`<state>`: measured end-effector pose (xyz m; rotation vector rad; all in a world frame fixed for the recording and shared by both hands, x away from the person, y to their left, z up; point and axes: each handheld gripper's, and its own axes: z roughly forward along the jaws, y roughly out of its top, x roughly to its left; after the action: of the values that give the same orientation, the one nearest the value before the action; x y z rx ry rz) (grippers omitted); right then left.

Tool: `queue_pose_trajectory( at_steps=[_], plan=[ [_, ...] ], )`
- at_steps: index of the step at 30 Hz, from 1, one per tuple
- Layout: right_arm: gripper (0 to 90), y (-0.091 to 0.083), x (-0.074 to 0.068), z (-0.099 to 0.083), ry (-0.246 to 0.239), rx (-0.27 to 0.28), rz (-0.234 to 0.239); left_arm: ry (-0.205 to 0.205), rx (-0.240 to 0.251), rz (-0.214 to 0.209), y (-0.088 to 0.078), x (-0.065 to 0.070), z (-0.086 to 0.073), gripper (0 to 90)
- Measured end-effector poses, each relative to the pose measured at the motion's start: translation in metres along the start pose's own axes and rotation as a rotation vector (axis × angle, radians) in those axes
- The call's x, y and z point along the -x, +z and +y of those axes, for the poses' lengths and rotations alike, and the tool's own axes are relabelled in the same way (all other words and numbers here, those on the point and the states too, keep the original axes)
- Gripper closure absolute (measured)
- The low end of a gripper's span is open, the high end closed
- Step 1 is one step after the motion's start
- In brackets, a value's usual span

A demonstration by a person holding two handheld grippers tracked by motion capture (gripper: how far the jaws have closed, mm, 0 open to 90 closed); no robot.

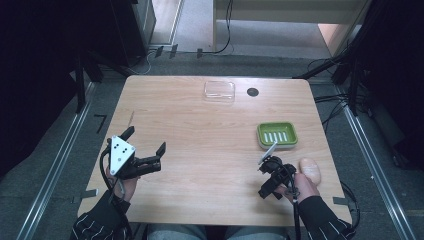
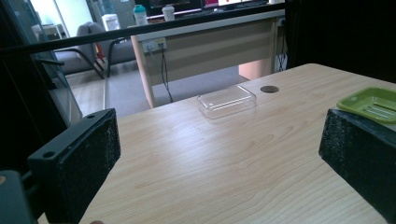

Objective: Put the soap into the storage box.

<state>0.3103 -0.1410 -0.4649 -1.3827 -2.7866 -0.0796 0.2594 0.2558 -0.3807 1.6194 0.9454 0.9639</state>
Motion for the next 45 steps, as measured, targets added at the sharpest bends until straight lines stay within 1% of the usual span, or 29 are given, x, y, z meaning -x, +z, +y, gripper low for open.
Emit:
queue_pose_trajectory(
  at_steps=[7,11,13,17,19,20,22,24,27,30,31,33,37,38,42,45],
  plan=[
    [9.2,-0.001,0.000,-0.001,0.008,0.003,-0.005,-0.001,0.001,-0.002,0.000,0.000,0.000,0.0],
    [9.2,-0.002,0.001,-0.001,0.006,0.003,-0.009,-0.003,0.001,-0.001,0.000,-0.001,0.000,0.0],
    [9.2,-0.002,0.002,-0.002,0.016,0.007,-0.006,-0.003,0.003,0.000,0.000,0.000,0.000,0.0],
    [9.3,-0.004,0.003,-0.003,0.009,0.011,-0.006,0.002,-0.001,-0.006,0.001,0.001,0.000,0.0],
    [11.7,-0.006,0.003,-0.003,0.003,0.018,-0.009,0.001,0.000,-0.006,0.001,0.000,0.000,0.0],
    [11.5,-0.007,0.003,-0.003,-0.001,0.017,-0.008,0.001,0.001,-0.005,0.000,0.000,0.000,0.0],
    [11.4,-0.008,0.003,-0.004,0.005,0.024,-0.010,0.000,0.004,-0.004,0.001,0.000,0.000,0.0],
    [10.8,-0.008,0.005,-0.005,-0.006,0.024,-0.008,0.004,0.001,-0.007,0.001,0.001,0.001,0.0],
    [9.6,-0.009,0.008,-0.008,-0.007,0.020,-0.007,0.002,0.002,-0.012,0.003,0.002,0.001,0.0],
    [9.5,-0.012,0.011,-0.010,-0.010,0.024,-0.007,0.001,0.003,-0.016,0.004,0.003,0.001,0.0],
    [9.5,-0.012,0.013,-0.011,-0.015,0.033,-0.007,0.000,0.003,-0.017,0.005,0.003,0.001,0.0],
    [9.4,-0.012,0.013,-0.012,-0.009,0.034,-0.003,-0.001,0.005,-0.019,0.005,0.003,0.001,0.0],
    [8.2,-0.012,0.017,-0.014,-0.006,0.034,-0.009,-0.001,0.003,-0.023,0.006,0.004,0.002,0.0],
    [8.2,-0.013,0.018,-0.015,0.003,0.027,-0.010,0.000,0.005,-0.023,0.006,0.004,0.002,0.0],
    [8.3,-0.013,0.023,-0.018,0.012,0.034,-0.010,0.002,0.002,-0.029,0.008,0.005,0.002,0.0],
    [8.3,-0.014,0.029,-0.021,0.027,0.026,-0.014,0.002,0.001,-0.033,0.009,0.005,0.002,0.0]
  ],
)
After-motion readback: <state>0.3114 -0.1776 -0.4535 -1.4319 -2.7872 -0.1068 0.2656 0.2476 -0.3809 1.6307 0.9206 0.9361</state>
